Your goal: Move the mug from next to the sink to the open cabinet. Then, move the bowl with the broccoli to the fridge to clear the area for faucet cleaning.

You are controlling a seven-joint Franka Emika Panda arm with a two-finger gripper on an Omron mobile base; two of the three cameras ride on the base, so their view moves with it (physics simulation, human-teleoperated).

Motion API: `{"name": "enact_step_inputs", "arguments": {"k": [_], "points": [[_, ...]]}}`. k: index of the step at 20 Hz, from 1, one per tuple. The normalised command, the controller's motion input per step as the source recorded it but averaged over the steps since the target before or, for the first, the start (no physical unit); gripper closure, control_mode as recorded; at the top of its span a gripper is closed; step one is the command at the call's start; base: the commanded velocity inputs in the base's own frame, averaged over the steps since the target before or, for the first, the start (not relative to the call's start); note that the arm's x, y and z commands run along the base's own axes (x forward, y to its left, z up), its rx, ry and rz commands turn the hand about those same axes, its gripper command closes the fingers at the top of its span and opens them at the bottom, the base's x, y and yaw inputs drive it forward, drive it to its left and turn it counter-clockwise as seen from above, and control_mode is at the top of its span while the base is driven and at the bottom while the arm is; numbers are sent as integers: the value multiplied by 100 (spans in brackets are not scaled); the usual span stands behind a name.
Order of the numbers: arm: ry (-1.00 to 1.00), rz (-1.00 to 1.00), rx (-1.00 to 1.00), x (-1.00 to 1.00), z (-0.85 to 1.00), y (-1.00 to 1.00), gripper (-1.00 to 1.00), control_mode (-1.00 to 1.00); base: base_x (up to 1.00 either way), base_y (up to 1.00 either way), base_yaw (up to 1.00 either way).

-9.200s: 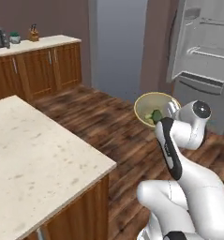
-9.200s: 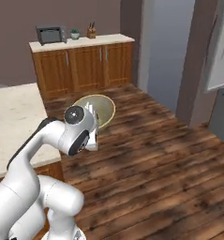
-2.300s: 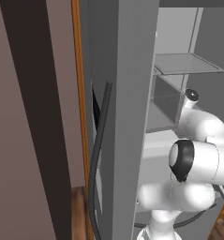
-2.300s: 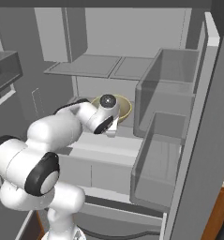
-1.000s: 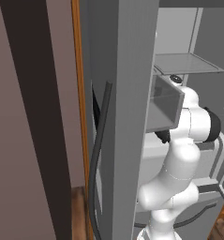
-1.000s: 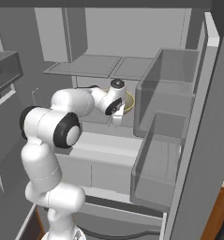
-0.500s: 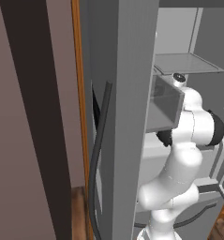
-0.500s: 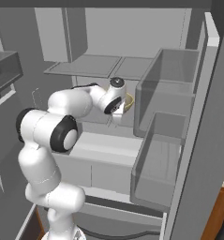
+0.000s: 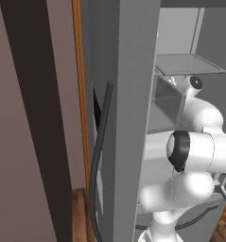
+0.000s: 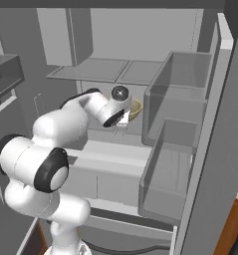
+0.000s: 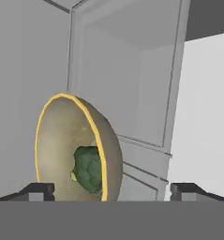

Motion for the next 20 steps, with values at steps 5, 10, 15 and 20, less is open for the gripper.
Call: {"name": "enact_step_inputs", "arguments": {"k": [5, 10, 15, 20], "points": [[-38, 0, 0, -100, -47, 0, -100, -100, 0, 0, 0], [-18, 0, -6, -100, -100, 0, -100, -100, 0, 0, 0], [-8, 0, -8, -100, -98, 4, -100, -100, 0, 0, 0], [-36, -1, 0, -100, 30, 0, -100, -100, 0, 0, 0]]}}
